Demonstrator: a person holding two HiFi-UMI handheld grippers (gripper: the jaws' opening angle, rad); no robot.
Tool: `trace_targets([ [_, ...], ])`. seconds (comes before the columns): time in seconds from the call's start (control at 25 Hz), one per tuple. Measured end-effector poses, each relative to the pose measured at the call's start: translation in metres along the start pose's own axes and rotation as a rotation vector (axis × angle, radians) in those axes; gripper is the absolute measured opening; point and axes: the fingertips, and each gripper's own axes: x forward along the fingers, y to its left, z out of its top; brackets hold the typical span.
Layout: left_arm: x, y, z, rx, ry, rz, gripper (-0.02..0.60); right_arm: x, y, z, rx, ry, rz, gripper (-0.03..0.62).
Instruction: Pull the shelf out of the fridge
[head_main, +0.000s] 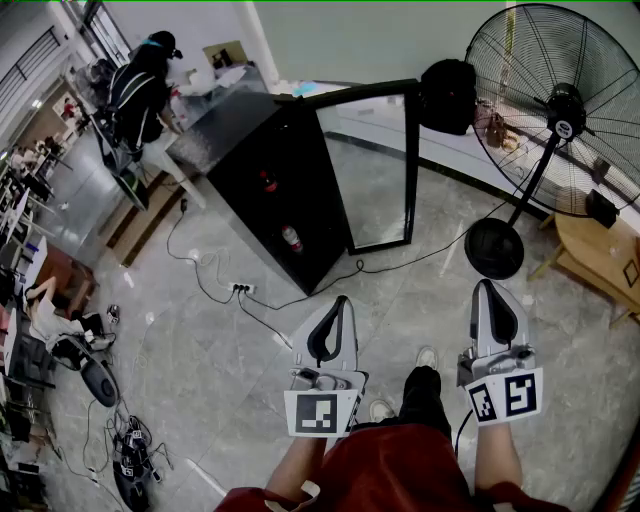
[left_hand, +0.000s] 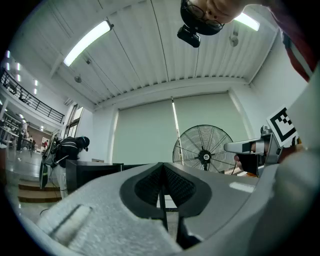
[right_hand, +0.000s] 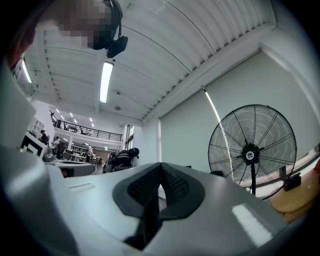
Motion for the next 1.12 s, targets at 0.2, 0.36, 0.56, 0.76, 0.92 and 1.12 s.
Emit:
trace_targets([
  [0.2, 0.006, 0.001, -0.006, -0.013, 0.016, 0.003, 0.006, 0.004, -0.006, -0.004, 0.001, 0.011, -0.005, -0.002],
  [0.36, 0.014, 0.0, -0.01, -0.013, 0.023, 0.003, 0.006, 0.01, -0.011, -0.008, 0.0, 0.016, -0.004, -0.002],
  [0.56, 0.027, -0.002, -0.015, -0.022, 0.034, 0.009, 0.006, 0.021, -0.019, -0.011, 0.007, 0.019, 0.006, -0.002],
  [0.76, 0.042, -0.004, -0.02, -0.023, 0.05, 0.007, 0.006, 0.029, -0.032, -0.015, 0.045, 0.017, -0.002, -0.002],
  [0.92, 0.063, -0.008, -0.024, -0.02, 0.057, 0.0, 0.006, 0.039, -0.05, -0.022, 0.072, 0.024, -0.02, -0.002],
  [1.12, 0.103, -0.02, -0.032, -0.023, 0.066, -0.005, 0.006, 0.061, -0.086, -0.03, 0.08, 0.036, -0.029, -0.002],
])
